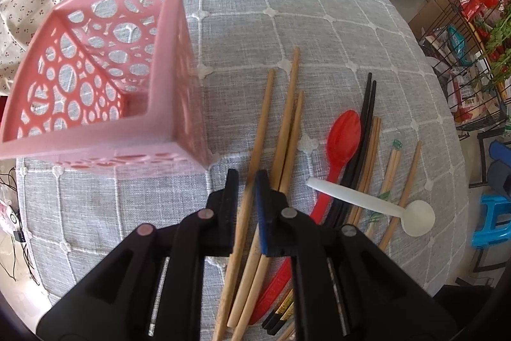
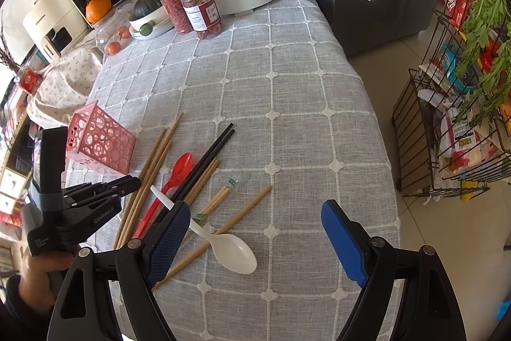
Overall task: Organize utensils
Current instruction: 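Lower the left tool onto a wooden chopstick and close its fingers, then lift the wooden chopstick with the left tool and drop it into the pink holder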
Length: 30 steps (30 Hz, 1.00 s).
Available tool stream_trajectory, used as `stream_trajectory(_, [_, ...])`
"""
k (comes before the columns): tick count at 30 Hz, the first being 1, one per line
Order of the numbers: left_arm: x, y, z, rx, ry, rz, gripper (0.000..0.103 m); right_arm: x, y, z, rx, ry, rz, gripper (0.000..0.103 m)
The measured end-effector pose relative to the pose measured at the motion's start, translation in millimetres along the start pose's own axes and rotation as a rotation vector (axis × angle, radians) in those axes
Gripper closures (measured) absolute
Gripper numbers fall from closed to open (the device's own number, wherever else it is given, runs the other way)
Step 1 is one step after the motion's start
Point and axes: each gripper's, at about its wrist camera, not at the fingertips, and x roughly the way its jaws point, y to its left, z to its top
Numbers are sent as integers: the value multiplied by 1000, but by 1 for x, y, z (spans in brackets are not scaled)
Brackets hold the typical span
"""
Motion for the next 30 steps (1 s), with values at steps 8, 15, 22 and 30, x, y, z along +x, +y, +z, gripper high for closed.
stream_trajectory(8, [5,-7,5,11,-17,24,94,23,-5,-2,25,85,18,18])
stream_trajectory(15, [-29,-23,-2,73,-109,6,96,68,-15,-5,141,236,72,32])
stream_trajectory(22, [-66,-21,-14,92,-198,-34,96,87,-1,-1,152,244,21,56])
stream_trajectory(30, [-93,-10,-21,80,-275,-73,96,92,11,9,207,164,-130,87])
